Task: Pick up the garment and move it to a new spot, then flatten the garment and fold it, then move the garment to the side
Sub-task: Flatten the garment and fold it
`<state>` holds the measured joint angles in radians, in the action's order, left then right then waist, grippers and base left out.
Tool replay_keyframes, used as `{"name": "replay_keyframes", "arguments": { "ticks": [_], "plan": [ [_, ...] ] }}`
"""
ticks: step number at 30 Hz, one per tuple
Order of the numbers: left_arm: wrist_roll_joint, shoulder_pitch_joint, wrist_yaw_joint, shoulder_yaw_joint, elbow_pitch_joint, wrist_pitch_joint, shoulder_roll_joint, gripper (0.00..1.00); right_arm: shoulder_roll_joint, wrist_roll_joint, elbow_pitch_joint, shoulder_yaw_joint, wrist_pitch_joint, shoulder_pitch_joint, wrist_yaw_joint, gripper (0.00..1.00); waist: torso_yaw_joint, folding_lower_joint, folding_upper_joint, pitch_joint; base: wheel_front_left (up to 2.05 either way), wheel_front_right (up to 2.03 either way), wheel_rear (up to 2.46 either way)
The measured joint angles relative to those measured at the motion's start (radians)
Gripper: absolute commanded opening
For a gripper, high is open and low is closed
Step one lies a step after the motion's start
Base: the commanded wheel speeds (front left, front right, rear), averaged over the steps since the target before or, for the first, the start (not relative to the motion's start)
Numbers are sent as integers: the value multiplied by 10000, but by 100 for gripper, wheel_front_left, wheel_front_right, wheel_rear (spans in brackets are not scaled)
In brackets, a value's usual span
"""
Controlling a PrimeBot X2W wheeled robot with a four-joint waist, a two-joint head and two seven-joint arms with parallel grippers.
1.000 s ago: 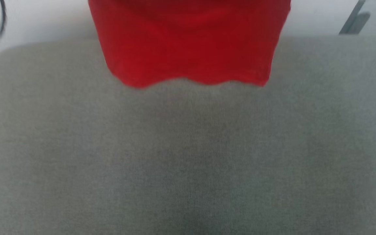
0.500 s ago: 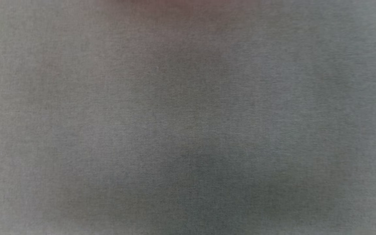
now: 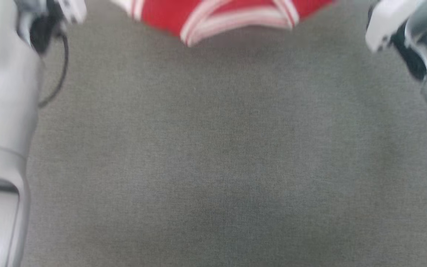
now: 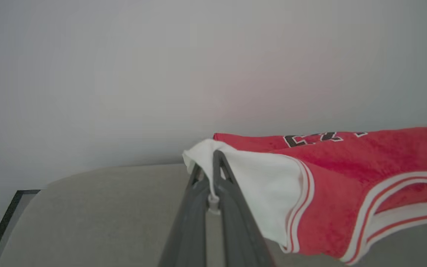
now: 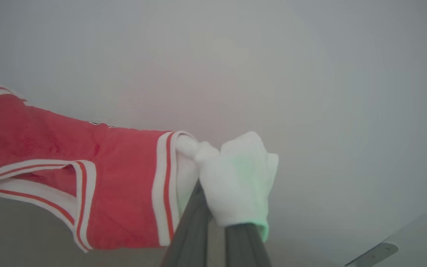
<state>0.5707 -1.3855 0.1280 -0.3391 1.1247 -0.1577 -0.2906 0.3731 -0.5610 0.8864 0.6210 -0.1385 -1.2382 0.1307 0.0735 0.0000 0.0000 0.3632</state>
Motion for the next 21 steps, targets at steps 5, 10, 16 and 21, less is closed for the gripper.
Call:
{"name": "replay_keyframes", "arguments": {
  "ticks": [5,10,16,21],
  "plan": [
    [566,1627,2,-675,-828,-1012,-462,0,970,-1446,-1365,903,1126,1473,0,0,-8,0,0,-603,0,0,0],
    [978,3549,2,-1124,-2042,-1607,-951,0,1998,-2502,-2824,1526,2098,2869,0,0,-28,0,0,-1160,0,0,0],
    [1252,5857,-349,-1175,-4096,-2330,-1530,0,3141,-3471,-4458,1843,3183,4434,0,0,-34,0,0,-1697,0,0,0],
    [1687,7773,-1325,-895,-6615,-3269,-2385,0,3860,-4025,-5611,1791,3977,5747,0,0,-78,0,0,-1951,0,0,0]
  ]
}}
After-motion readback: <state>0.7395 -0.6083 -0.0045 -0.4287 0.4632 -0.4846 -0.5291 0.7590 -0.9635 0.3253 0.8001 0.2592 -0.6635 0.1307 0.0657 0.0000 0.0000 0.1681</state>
